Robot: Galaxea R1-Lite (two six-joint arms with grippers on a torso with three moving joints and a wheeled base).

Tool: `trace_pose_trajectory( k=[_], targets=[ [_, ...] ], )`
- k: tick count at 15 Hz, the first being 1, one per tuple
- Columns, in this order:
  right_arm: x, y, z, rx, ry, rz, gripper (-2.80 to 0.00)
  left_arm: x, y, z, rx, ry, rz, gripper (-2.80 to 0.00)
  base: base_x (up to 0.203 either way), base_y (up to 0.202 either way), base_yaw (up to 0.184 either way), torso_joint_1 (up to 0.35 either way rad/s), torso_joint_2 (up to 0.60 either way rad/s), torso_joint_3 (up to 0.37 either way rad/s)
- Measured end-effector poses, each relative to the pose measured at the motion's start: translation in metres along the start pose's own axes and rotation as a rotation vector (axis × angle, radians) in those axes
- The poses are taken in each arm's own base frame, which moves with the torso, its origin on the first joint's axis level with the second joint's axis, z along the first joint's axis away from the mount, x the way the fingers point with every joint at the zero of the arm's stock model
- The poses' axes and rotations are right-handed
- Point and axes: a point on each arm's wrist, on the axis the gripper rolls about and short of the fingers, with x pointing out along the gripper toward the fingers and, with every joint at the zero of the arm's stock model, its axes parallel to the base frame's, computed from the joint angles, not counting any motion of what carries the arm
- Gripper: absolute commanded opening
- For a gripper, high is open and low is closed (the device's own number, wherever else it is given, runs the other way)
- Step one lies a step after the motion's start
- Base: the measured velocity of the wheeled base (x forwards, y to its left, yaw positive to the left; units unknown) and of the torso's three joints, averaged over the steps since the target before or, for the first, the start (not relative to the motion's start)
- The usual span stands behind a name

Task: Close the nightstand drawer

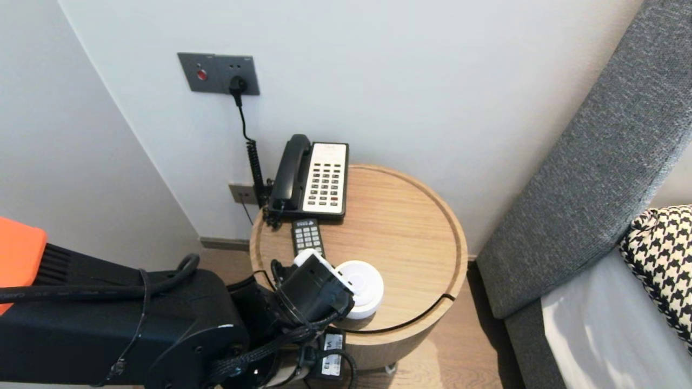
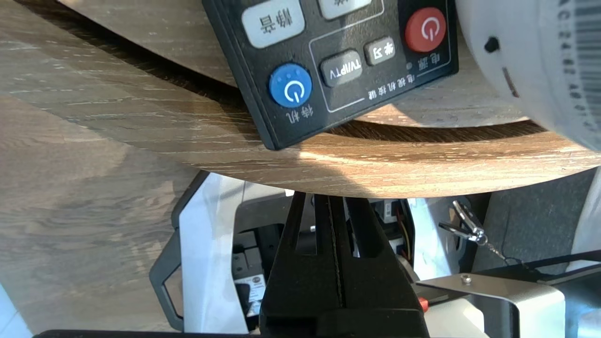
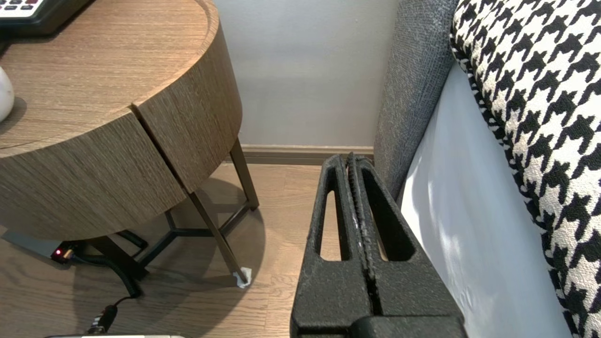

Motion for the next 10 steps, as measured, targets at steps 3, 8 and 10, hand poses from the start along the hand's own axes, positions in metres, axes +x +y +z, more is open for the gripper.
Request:
trace_pose_trajectory(
  k=[3,8,10],
  targets=[
    [0.0,0.0,0.0,0.0,0.0,0.0,-2.8,-0.002,0.002,-0.002,-0.003,-0.002,-0.001,-2.8,0.0,0.0,0.0,0.0,0.0,0.0],
    [0.0,0.0,0.0,0.0,0.0,0.0,-2.8,-0.017,0.012,-0.01,0.005,0.001,-0.008,-2.8,0.0,0.0,0.0,0.0,0.0,0.0],
    [0.0,0.0,0.0,0.0,0.0,0.0,-2.8,-0.028,0.016,-0.014,0.007,-0.005,-0.02,-2.8,0.0,0.0,0.0,0.0,0.0,0.0]
  ],
)
